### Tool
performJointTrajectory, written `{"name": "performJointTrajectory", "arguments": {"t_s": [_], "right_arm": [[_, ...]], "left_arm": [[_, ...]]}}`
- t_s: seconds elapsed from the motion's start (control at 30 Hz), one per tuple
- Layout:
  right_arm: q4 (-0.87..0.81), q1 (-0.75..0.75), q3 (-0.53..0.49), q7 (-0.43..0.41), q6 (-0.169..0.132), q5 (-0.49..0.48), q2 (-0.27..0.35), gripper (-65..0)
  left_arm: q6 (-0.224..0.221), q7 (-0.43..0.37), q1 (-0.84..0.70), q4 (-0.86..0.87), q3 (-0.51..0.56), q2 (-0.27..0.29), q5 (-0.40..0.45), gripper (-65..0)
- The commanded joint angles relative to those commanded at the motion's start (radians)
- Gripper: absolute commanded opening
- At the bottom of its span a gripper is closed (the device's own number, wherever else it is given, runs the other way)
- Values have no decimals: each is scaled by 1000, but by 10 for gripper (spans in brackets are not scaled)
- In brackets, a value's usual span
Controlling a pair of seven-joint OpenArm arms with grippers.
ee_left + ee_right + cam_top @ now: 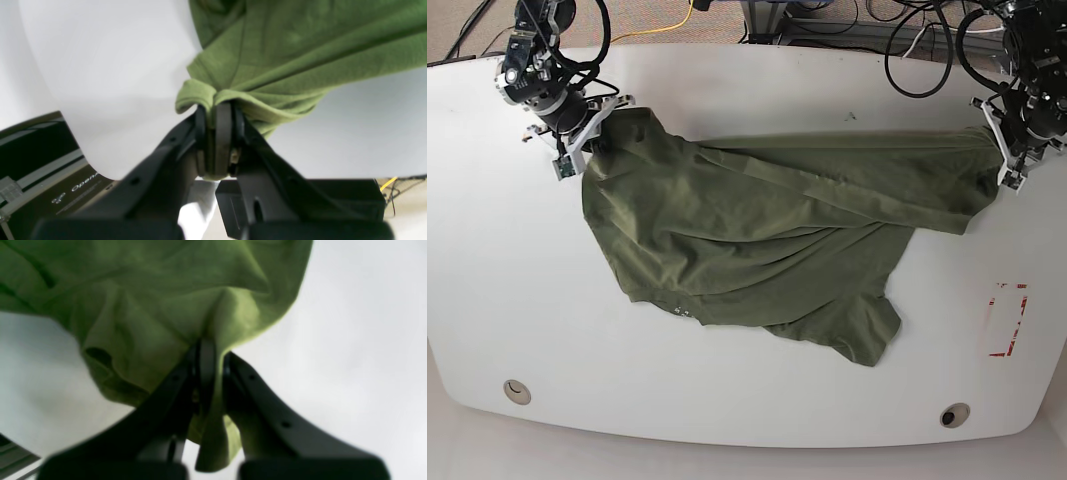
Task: Layout the t-shirt on the table in an organized manner, then fold the t-shirt properly
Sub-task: 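Lay the shirt flat by dragging both grippers across the table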
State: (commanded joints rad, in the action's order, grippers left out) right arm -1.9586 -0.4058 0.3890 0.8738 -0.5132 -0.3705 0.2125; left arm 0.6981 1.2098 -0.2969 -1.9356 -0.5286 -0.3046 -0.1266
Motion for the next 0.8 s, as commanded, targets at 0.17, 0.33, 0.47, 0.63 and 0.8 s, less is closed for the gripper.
{"name": "performJointTrajectory", "arguments": {"t_s": [0.17,0.33,0.47,0.63,0.8], "right_arm": [[2,-17,-2,0,3,0,-2,-531],[0,-28,0,-2,3,0,-26,-243],[0,-29,-2,-2,3,0,-26,-106],[0,-29,-2,-2,3,0,-26,-82],[0,-29,-2,-2,3,-2,-28,-82]], "left_arm": [[0,0,-21,0,0,0,0,-626],[0,-3,-40,0,-9,0,2,-432],[0,-3,-40,0,-48,3,3,-287],[0,-3,-38,0,-57,3,-3,-257],[0,-3,-14,0,-57,3,-6,-257]]}}
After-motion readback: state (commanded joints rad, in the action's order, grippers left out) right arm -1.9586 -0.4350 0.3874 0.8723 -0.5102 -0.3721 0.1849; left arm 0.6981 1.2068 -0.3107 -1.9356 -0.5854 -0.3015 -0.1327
